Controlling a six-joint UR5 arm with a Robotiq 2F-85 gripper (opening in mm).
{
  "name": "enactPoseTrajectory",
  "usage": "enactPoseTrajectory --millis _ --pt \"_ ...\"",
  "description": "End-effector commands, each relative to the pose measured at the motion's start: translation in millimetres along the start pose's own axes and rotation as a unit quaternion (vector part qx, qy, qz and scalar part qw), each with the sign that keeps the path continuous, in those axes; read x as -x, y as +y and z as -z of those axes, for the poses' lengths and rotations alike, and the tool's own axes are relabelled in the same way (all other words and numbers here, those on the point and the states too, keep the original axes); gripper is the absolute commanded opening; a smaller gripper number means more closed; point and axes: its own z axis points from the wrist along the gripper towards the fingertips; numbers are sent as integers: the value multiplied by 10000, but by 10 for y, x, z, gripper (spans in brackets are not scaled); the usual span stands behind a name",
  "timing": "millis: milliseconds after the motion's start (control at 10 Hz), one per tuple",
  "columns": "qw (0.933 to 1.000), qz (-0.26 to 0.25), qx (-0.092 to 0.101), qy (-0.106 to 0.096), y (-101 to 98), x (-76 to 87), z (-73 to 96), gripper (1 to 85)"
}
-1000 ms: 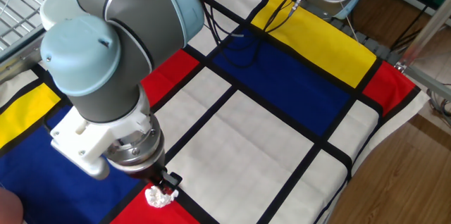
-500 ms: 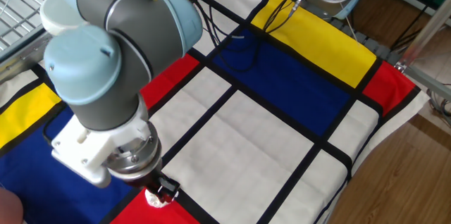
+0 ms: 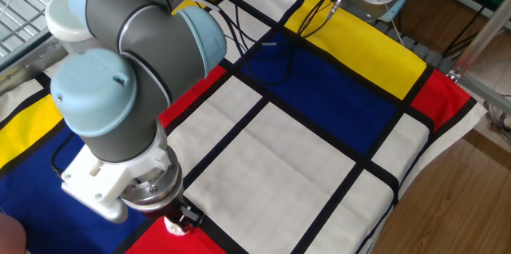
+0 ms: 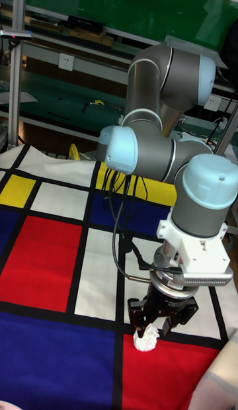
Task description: Put the garbage in the trash can
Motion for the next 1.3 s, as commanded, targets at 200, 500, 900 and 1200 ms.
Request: enactPoseTrajectory --millis 200,500,900,1200 --pt "9998 165 62 -63 -29 -23 -184 580" --pt "9999 104 50 -92 -7 -58 -259 580" --pt "9998 115 -5 -137 -24 -70 -321 577" --pt "9999 41 -52 -145 -54 -73 -325 533"
